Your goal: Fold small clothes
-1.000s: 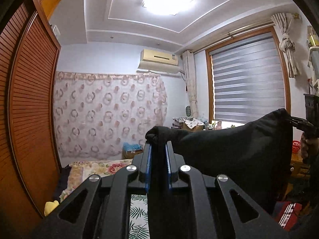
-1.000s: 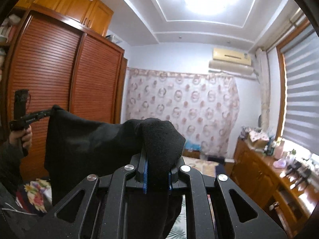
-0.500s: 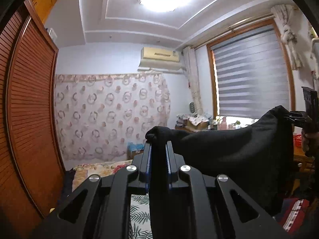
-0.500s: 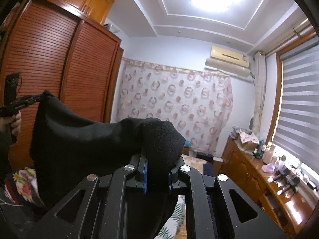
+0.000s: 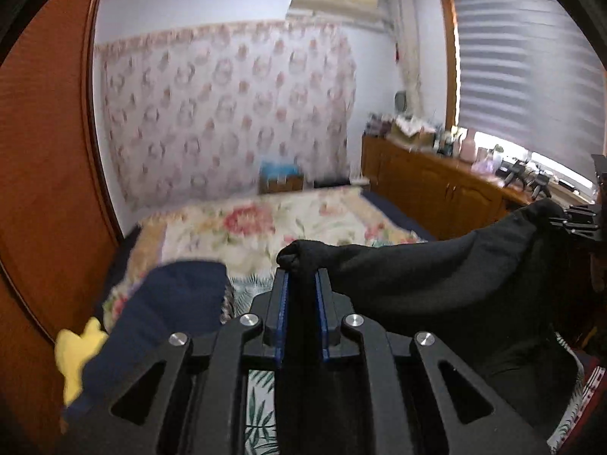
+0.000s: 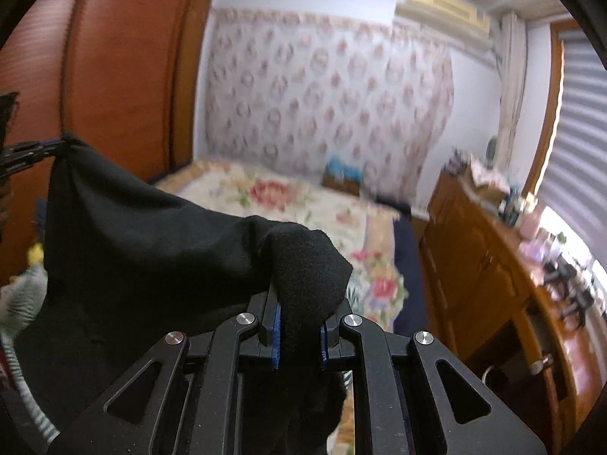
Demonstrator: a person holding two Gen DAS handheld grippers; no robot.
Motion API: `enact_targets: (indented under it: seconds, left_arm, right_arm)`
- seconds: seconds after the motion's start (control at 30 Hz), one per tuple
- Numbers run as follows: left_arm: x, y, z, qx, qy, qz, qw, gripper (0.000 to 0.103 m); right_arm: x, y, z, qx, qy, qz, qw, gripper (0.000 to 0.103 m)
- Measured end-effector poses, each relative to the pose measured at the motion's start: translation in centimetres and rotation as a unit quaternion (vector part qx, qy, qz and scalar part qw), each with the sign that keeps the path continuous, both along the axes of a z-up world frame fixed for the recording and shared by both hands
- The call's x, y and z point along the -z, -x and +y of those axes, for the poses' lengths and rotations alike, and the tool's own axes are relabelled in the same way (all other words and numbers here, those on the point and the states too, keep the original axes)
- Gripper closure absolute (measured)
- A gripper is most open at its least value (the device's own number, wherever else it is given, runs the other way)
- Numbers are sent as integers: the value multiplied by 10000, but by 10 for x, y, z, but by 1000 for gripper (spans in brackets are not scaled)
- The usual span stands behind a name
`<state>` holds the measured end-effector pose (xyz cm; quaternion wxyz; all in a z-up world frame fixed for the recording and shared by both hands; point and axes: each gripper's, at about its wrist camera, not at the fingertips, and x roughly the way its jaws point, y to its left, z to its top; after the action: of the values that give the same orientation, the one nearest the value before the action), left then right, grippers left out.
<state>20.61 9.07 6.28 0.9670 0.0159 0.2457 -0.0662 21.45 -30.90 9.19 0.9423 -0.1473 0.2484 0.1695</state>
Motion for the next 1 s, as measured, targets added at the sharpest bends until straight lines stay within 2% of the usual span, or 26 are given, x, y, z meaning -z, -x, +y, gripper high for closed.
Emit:
enact_targets:
  seconds: [0.07, 0.1, 0.13, 0.2, 0.27, 0.43, 0.57, 0.63, 0.7, 0.77, 0.9, 1.0]
  left_arm:
    - [12, -7, -5, -25, -77, 134, 9999, 87]
    - [17, -7, -7, -39, -89, 208, 9997, 82]
    - [21, -5, -8, 5, -26, 292, 9996, 80]
    - [28, 2, -12, 100, 33, 451, 9989, 76]
    - [33, 11, -14, 150, -5, 524, 9985, 73]
    - [53, 33, -22, 351, 99, 823, 9959, 65]
    - [81, 42, -34, 520, 172, 1105, 9924, 63]
    - [97, 44, -41, 560, 208, 1264, 9902, 63]
    - [115, 46, -49, 627, 249, 1525, 9860, 63]
    - [123, 52, -56, 678, 237, 1595, 9846, 63]
    - [133, 63, -64, 730, 283, 1745, 9815, 62]
    - [138, 64, -66, 582, 171, 1873, 9804, 62]
  right_arm:
    - [25, -26, 3, 62, 96, 120, 9999, 90]
    - [35, -35, 4, 118, 144, 153, 9997, 86]
    - [48, -46, 4, 227, 176, 218, 9993, 80]
    - [67, -61, 3, 430, 232, 439, 9978, 61]
    - [80, -65, -3, 578, 125, 558, 9967, 53]
    - [95, -45, -17, 561, -125, 762, 9954, 49]
    - [117, -11, -26, 430, -379, 1125, 9920, 49]
    - [138, 2, -27, 387, -495, 1408, 9880, 49]
    - [156, 8, -30, 441, -489, 1592, 9850, 49]
    - [171, 13, -26, 519, -361, 1693, 9835, 49]
    - [176, 29, -24, 538, -309, 1735, 9829, 49]
    - [180, 38, -24, 533, -303, 1745, 9827, 48]
